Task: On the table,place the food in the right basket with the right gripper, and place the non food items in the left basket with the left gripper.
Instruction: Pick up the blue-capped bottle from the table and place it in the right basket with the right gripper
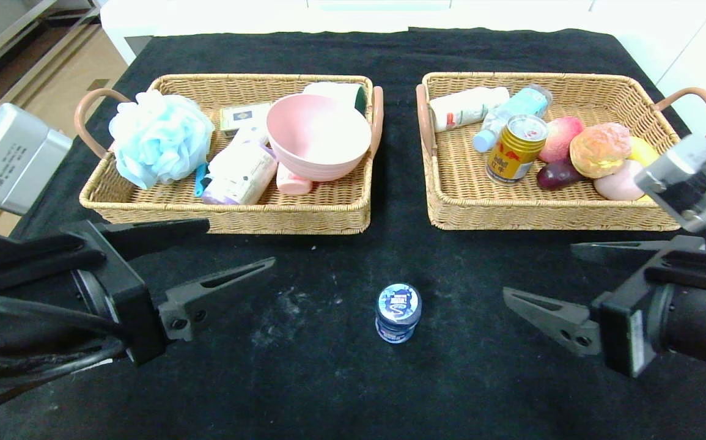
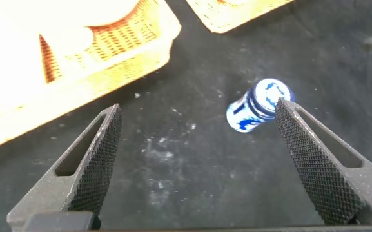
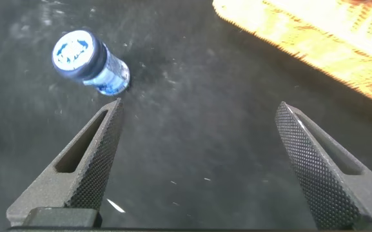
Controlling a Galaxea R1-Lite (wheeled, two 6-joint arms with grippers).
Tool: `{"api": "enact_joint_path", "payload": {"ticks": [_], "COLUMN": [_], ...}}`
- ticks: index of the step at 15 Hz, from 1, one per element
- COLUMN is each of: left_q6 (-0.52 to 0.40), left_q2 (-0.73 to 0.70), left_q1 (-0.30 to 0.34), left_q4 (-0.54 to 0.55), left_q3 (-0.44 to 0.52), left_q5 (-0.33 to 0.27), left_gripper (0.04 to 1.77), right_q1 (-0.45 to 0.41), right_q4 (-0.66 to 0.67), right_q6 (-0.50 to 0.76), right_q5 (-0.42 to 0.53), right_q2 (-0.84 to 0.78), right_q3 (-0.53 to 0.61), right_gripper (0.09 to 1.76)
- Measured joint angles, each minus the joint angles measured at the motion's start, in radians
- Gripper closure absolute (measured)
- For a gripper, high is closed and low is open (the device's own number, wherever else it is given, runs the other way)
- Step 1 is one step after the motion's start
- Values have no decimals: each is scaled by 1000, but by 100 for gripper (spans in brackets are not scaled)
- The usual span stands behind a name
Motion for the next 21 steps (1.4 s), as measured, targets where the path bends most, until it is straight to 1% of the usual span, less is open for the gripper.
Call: {"api": "enact_joint_path", "payload": {"ticks": [2, 5, 8, 10, 13, 16, 19, 21], "left_q6": [6, 7, 10, 21, 22, 29, 32, 42], "left_q2": [-5, -23, -46, -62, -81, -92, -99, -103], "left_q1": [16, 29, 40, 42, 42, 42, 41, 39], "left_q4": [-3, 6, 13, 14, 14, 15, 54, 58], "left_q3": [-4, -16, -29, -34, -38, -40, -40, -44], "left_q5": [1, 1, 3, 3, 3, 3, 3, 2], "left_gripper": [10, 9, 9, 9, 9, 9, 9, 9], "right_q1": [91, 195, 251, 282, 296, 296, 294, 293], "right_q4": [96, 236, 359, 424, 431, 430, 431, 432], "right_q6": [83, 256, 409, 463, 493, 525, 535, 538], "right_q5": [-118, -248, -307, -334, -350, -393, -397, -397], "right_q2": [92, 236, 355, 421, 510, 591, 639, 658], "right_q3": [-121, -311, -489, -575, -626, -661, -676, -676], "right_gripper": [14, 14, 14, 14, 14, 14, 14, 14]}}
